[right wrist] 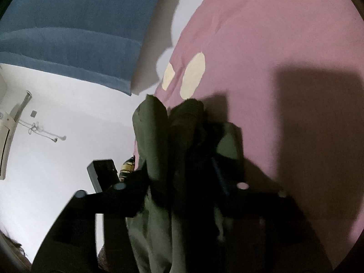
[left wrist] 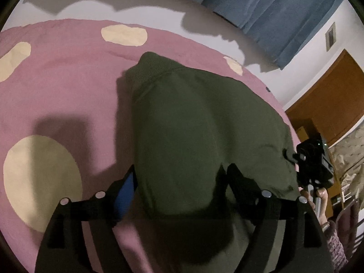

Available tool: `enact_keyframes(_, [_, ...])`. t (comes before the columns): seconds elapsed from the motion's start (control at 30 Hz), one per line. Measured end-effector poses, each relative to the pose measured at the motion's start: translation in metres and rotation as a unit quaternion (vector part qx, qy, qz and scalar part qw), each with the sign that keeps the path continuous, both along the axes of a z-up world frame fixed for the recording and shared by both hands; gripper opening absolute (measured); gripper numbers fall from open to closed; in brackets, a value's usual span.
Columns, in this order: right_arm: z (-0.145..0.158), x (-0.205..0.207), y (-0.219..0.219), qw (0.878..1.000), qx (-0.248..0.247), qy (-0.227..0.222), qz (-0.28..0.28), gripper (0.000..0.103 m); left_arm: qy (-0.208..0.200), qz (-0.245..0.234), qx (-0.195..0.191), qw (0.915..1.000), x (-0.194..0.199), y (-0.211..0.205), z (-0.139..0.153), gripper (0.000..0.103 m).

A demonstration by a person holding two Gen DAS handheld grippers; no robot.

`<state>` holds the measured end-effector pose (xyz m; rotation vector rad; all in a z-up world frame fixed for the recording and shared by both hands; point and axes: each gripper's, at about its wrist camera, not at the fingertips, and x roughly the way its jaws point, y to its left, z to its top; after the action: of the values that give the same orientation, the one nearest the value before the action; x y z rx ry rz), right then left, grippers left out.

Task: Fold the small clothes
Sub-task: 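Grasp the bundle edge with the left gripper while the right gripper holds the other side, then hold the olive bundle with both grippers and press it flat on the bed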

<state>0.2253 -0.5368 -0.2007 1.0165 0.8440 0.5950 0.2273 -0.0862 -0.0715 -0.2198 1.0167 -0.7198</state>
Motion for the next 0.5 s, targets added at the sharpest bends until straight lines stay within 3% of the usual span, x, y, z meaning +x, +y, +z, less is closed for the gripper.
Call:
enact_keyframes(0.13, [0.012,-0.014,-0.007,1.0,-0.016,-0.005,-0.009,0.071,0.018,0.008,-0.038,0.9991,-0.009,0.02,0.0,0.083])
enact_keyframes(0.23, [0.02,-0.025,-0.002,0.998,-0.059,-0.002,0.003,0.076,0.043,0.004,-0.068,0.9968,-0.019,0.032,-0.004,0.086])
enact_keyframes(0.5, [0.022,-0.042,0.019,0.988,-0.146,0.009,0.044,0.08,0.053,-0.004,-0.072,0.996,-0.032,0.037,-0.012,0.086])
